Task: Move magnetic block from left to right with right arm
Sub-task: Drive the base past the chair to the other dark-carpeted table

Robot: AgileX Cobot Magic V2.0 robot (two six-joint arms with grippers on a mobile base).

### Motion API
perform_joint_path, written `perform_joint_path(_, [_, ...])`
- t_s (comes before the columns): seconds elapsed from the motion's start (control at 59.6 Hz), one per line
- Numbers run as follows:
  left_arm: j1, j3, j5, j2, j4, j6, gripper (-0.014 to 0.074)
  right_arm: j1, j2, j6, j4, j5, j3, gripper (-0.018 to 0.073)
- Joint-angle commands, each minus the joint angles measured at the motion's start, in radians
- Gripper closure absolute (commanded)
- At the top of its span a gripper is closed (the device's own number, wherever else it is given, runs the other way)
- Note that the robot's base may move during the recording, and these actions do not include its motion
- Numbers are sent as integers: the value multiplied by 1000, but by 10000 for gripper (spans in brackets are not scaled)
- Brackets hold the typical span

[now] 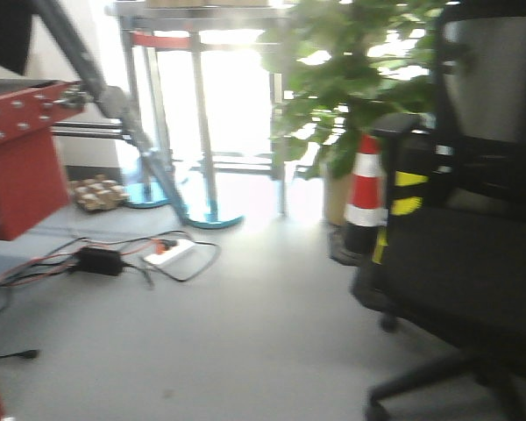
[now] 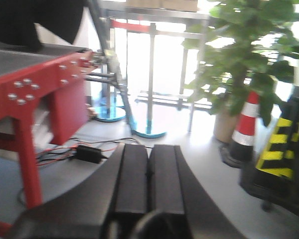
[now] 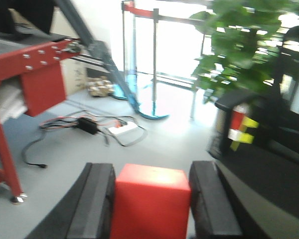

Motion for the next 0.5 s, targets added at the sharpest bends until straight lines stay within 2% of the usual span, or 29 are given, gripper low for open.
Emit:
perform_joint_path(0.0, [-1,10,-90,-14,0,-4,713,1,8,-6,-20,-92,-28,336])
perform_joint_path(0.486, [-1,10,-90,-14,0,-4,713,1,8,-6,-20,-92,-28,336])
